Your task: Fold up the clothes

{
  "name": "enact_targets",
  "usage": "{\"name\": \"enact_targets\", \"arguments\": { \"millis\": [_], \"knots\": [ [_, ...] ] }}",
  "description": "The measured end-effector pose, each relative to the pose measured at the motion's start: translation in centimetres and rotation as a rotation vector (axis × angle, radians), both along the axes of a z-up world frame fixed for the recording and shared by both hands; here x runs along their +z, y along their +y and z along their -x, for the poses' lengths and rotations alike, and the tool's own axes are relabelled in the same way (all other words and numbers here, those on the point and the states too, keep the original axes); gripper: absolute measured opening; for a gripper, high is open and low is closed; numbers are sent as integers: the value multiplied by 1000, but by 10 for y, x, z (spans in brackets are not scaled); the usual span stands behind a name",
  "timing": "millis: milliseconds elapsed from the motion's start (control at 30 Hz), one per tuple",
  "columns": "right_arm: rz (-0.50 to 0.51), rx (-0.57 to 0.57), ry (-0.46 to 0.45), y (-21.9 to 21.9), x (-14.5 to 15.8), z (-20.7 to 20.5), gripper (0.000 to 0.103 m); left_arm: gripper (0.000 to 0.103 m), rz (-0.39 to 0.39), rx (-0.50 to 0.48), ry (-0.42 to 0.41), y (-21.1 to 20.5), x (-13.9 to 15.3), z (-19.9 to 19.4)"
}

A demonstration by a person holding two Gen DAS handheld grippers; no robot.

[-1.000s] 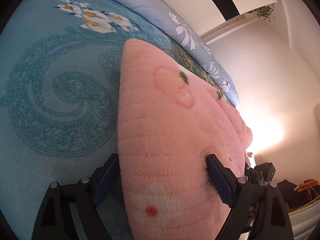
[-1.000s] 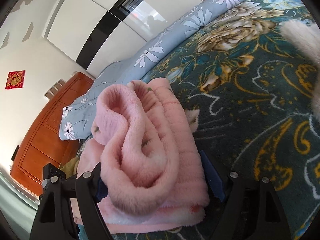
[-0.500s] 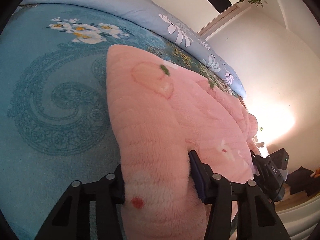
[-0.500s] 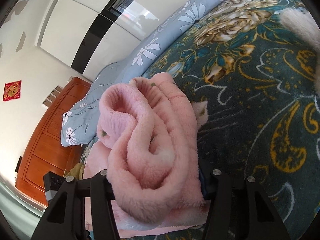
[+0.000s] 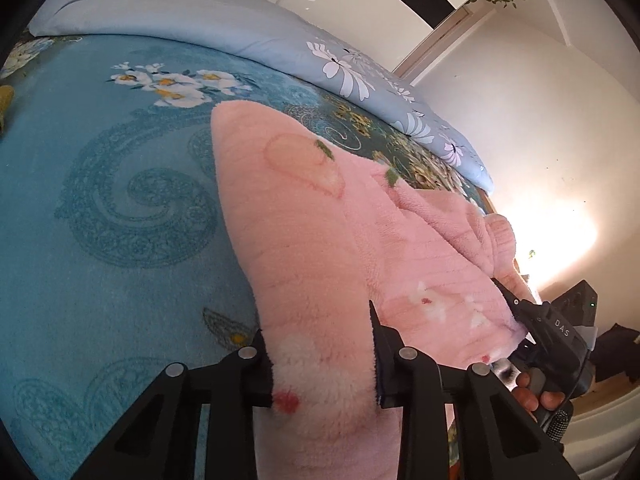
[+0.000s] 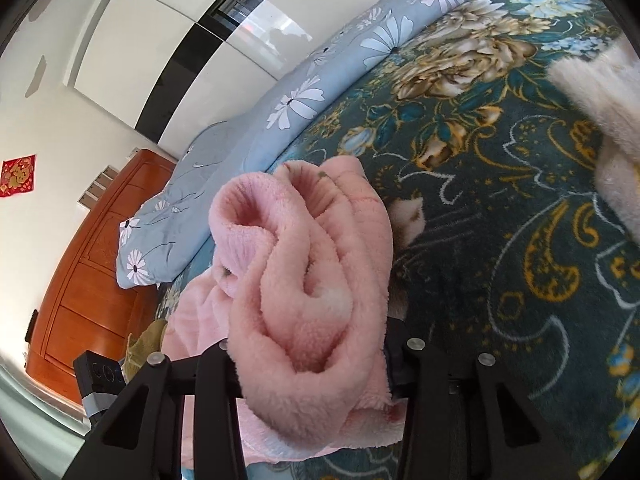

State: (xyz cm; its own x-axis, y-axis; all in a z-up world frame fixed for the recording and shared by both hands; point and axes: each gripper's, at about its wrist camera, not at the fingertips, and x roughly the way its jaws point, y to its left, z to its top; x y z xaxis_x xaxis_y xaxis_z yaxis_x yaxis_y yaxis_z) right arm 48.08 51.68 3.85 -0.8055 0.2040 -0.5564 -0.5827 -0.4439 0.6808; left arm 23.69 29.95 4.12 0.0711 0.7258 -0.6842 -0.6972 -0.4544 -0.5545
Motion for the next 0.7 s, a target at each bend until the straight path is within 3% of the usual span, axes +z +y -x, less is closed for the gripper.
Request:
{"name": "enact_targets", "arguments": {
  "millis": [300,567,700],
  "knots": [
    [-77,34,-19,-48,21,-43,43,33,-74,-46,-49,-43,7,-34],
    [-18,27,-53,-51,-7,-51,45,35,-28,-16,-142,-51,-30,-29],
    [-90,38,-110,-52,11,-47,55,39,-23,-25,-116,-51,-27,-31]
  ]
}}
